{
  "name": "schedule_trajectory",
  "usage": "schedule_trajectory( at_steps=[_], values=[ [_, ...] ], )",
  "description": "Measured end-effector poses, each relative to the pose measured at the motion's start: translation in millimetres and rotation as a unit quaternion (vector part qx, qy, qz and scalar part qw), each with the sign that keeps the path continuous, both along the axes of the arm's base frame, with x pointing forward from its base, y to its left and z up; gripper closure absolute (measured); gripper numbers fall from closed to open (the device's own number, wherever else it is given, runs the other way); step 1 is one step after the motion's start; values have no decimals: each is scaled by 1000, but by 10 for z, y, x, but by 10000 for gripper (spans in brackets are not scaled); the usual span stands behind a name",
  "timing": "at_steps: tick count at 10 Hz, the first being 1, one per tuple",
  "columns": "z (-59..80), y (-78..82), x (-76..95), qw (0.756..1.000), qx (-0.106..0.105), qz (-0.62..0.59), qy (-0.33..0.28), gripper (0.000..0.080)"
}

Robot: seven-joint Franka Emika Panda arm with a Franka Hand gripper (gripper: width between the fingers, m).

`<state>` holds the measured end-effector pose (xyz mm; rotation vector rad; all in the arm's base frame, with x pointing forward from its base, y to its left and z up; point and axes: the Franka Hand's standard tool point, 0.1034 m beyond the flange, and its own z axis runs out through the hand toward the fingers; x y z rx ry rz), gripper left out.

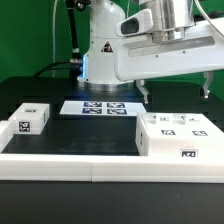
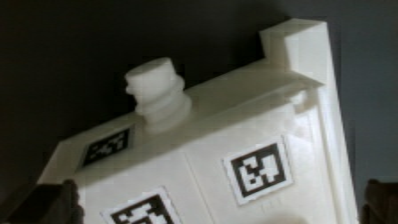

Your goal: Assemble cabinet

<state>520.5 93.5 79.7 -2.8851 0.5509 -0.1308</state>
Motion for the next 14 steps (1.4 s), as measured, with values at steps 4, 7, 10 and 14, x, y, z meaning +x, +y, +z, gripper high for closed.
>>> schedule_trajectory(
  at_steps=[4, 7, 10, 14],
  values=[
    [-182, 215, -223, 997, -23, 67, -12, 2],
    [-207, 257, -235, 995, -36, 96, -17, 2],
    [-237, 176, -235, 994, -37, 97, -23, 2],
    [-348, 165, -290, 991, -54, 123, -19, 2]
  ],
)
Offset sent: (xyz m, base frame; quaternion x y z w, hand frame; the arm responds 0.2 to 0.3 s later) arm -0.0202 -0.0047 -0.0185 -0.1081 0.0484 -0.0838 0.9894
